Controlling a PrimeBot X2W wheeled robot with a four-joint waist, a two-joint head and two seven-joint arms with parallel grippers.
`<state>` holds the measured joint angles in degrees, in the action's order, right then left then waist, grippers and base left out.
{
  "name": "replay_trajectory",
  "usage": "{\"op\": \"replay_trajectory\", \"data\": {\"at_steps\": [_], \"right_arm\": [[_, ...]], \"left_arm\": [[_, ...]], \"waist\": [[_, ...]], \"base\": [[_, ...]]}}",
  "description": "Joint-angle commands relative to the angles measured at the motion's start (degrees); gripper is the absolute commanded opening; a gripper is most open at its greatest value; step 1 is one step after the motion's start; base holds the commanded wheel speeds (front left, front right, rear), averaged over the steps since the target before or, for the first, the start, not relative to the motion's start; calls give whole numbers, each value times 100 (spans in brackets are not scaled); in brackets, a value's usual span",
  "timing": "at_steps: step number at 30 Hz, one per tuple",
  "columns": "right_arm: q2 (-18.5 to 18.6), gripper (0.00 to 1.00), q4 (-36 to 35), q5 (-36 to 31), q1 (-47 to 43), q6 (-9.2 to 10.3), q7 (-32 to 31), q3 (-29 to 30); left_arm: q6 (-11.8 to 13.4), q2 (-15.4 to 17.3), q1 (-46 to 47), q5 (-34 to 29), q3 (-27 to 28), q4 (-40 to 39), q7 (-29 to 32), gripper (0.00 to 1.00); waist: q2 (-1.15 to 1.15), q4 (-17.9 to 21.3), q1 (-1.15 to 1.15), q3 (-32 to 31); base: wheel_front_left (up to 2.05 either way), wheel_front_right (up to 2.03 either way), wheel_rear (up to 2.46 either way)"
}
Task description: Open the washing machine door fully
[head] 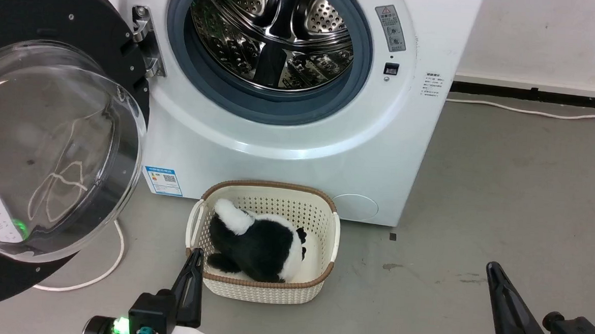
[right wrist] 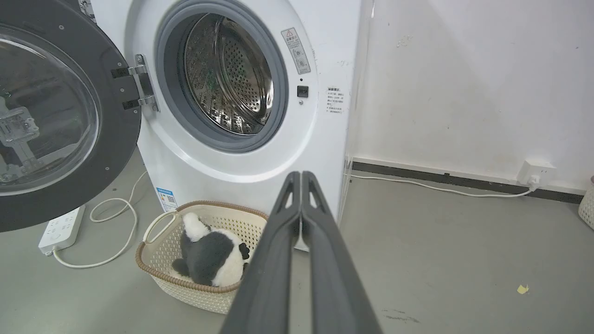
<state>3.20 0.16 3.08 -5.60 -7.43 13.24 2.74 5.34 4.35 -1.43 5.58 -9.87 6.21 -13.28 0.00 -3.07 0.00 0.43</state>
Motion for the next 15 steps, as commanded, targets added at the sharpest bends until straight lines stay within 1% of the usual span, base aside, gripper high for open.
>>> {"op": "replay_trajectory", "data": {"at_steps": [1,15], "right_arm": [[-4,0,-1,-33,61,-2,-22,-15],[-8,0,-3,-73,133,-2,-210,-52]], "left_arm": [[-15,-15,16,-54,47,-29,32,0],[-90,-34,35,-127,183,-115,219,0]], "waist": [[0,3,0,-1],[0,47,0,-7]], "base": [[0,0,0],[0,0,0]]}}
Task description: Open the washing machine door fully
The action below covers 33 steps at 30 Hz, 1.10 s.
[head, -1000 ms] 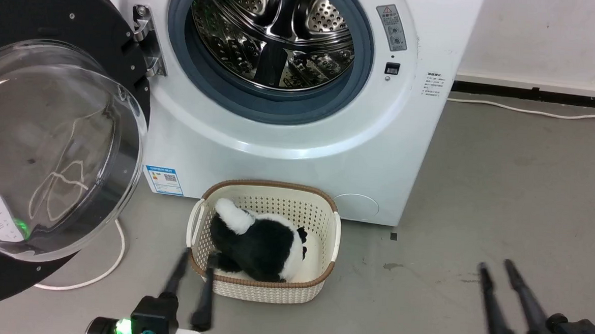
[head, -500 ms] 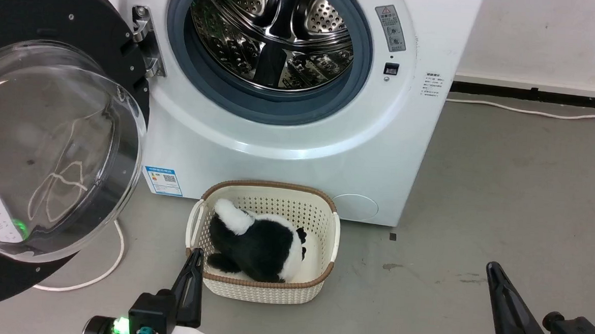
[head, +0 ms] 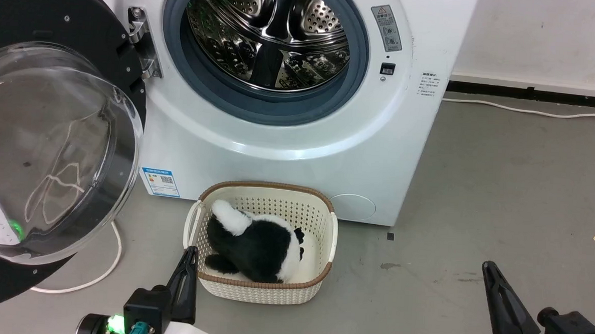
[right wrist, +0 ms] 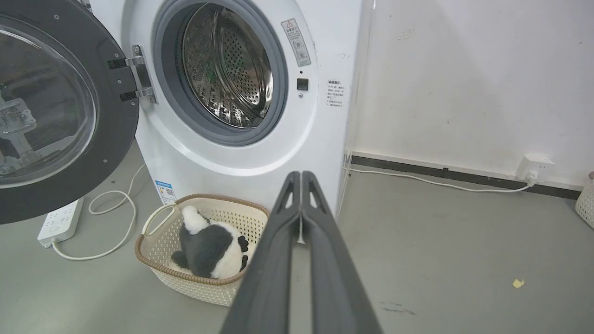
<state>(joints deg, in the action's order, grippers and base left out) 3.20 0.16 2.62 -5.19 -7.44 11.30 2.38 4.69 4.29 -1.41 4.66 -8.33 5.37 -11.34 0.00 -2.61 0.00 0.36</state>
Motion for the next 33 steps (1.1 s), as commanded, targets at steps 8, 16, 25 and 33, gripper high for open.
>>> {"op": "replay_trajectory", "data": {"at_steps": [8,16,25,33], "right_arm": [[-10,0,-4,-47,128,-1,-110,-35],[-12,0,-5,-67,164,-2,-205,-54],[-14,0,-6,-89,205,-2,-310,-75],[-17,0,-8,-119,259,-2,-451,-103]], "left_arm": [[-62,-38,42,-72,97,-73,120,0],[-99,-48,51,-109,166,-116,214,0],[-141,-58,62,-150,242,-164,319,0],[-198,-72,75,-204,344,-228,459,0]], "waist": [[0,23,0,-3],[0,45,0,-6],[0,70,0,-10],[0,102,0,-14]], "base": [[0,0,0],[0,0,0],[0,0,0],[0,0,0]]}}
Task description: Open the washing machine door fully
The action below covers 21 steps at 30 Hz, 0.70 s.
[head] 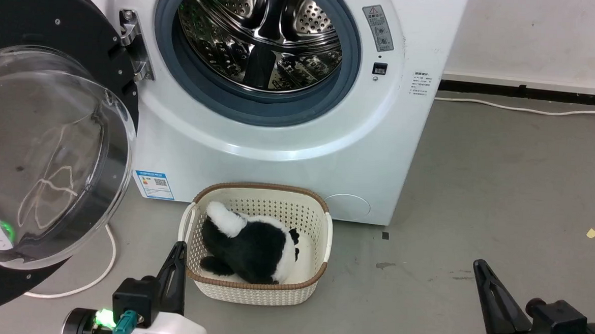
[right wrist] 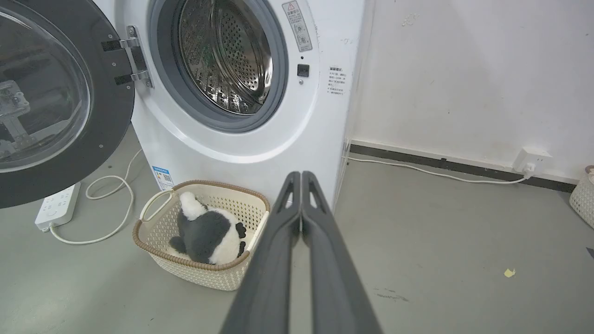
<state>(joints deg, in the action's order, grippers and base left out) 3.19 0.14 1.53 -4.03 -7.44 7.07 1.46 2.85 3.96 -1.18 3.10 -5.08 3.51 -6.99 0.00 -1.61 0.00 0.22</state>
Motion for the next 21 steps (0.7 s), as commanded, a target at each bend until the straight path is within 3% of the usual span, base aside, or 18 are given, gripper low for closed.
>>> {"op": "replay_trajectory", "data": {"at_steps": [1,21], "right_arm": [[-17,0,-6,-13,148,-2,-40,-13],[-22,0,-9,-62,238,-3,-275,-60]], "left_arm": [[-19,-41,54,-53,27,-48,36,0],[-113,-65,76,-143,196,-155,270,0]], "waist": [[0,5,0,-1],[0,60,0,-8]], "base": [[0,0,0],[0,0,0]]}}
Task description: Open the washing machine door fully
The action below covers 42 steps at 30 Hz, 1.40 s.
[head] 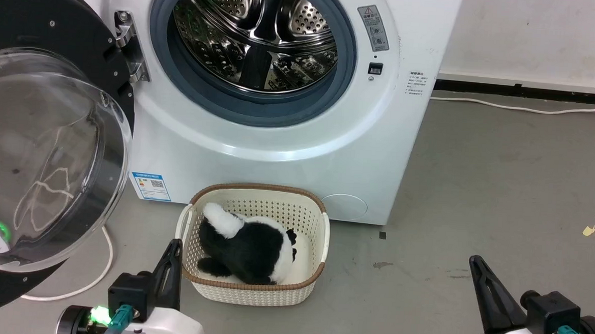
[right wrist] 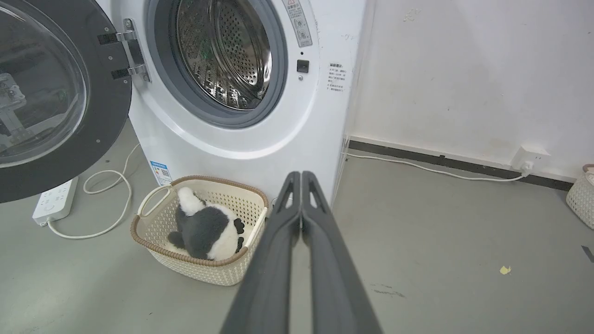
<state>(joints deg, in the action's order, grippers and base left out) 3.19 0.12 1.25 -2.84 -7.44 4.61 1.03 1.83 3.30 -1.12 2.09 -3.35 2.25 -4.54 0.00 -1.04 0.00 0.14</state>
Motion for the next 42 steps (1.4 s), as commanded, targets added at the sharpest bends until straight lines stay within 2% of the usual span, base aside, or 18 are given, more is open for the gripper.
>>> {"op": "replay_trajectory", "data": {"at_steps": [1,42], "right_arm": [[-22,0,-7,-34,119,-3,-29,-17],[-31,0,-12,-125,284,-5,-461,-103]], "left_arm": [[-11,1,70,-42,23,-28,25,0],[-183,-42,112,-209,335,-225,454,0]], "waist": [[0,3,0,0],[0,104,0,-14]], "base": [[0,0,0],[0,0,0]]}}
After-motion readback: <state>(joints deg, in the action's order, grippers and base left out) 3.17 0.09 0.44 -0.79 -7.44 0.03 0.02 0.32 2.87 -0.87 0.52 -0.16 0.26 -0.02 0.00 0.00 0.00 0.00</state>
